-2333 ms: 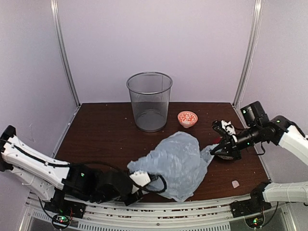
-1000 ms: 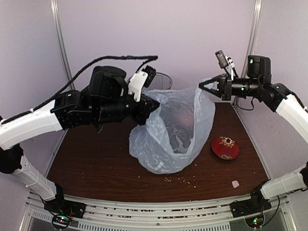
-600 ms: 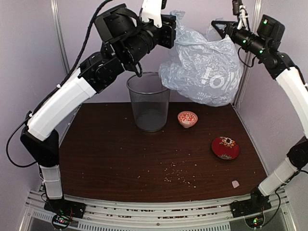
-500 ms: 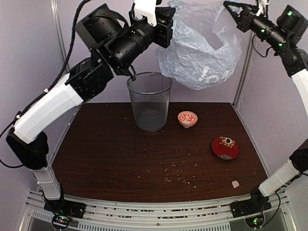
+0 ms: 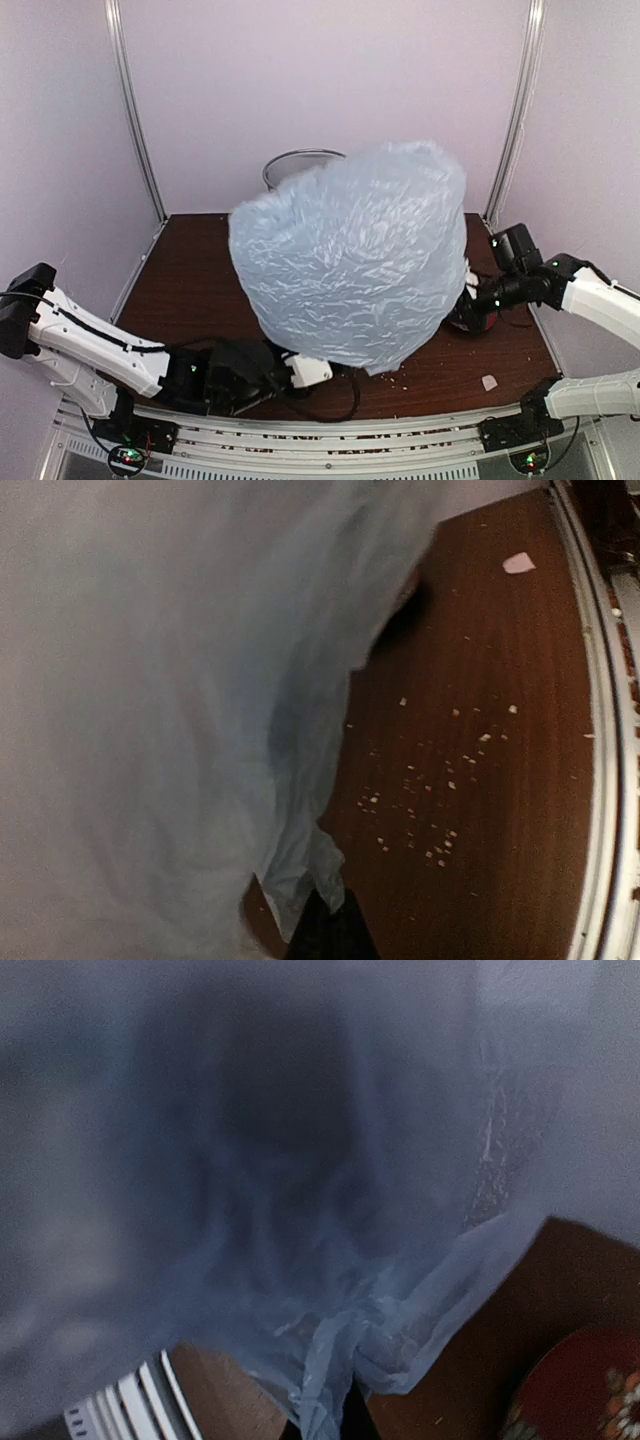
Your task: Put the trash bags into the trash bin
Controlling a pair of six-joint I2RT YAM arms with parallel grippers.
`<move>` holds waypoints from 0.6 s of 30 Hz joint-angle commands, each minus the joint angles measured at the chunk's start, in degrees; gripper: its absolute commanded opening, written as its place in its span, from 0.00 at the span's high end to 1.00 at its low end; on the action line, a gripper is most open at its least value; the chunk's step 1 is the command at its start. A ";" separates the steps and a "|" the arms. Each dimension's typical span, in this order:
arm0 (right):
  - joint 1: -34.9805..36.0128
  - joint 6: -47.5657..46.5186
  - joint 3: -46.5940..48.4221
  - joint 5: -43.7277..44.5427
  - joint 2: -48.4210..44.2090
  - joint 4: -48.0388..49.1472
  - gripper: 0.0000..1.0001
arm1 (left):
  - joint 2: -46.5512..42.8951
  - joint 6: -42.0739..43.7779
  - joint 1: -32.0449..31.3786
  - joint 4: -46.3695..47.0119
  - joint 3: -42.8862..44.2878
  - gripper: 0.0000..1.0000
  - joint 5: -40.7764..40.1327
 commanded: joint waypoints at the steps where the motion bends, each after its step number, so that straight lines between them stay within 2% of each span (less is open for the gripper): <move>1: 1.26 -8.17 5.14 -4.23 -11.65 -11.88 1.00 | -6.57 -19.13 -7.48 -11.57 5.61 1.00 -7.54; 4: 1.35 -8.86 8.95 -8.07 -10.23 -15.64 1.00 | -9.38 -22.18 -8.28 -17.47 9.48 1.00 -8.76; 9: 1.44 -7.85 11.18 -12.16 -7.12 -16.16 1.00 | -15.76 -23.70 -8.28 -15.77 9.22 1.00 -8.07; 14: 1.44 -1.70 16.27 -16.91 -4.46 -11.23 0.98 | -21.54 -27.46 -7.92 -19.36 9.60 1.00 -15.46; 18: 1.43 6.12 26.28 -19.99 1.13 -6.10 0.51 | -25.85 -30.67 -7.29 -27.76 12.13 1.00 -19.52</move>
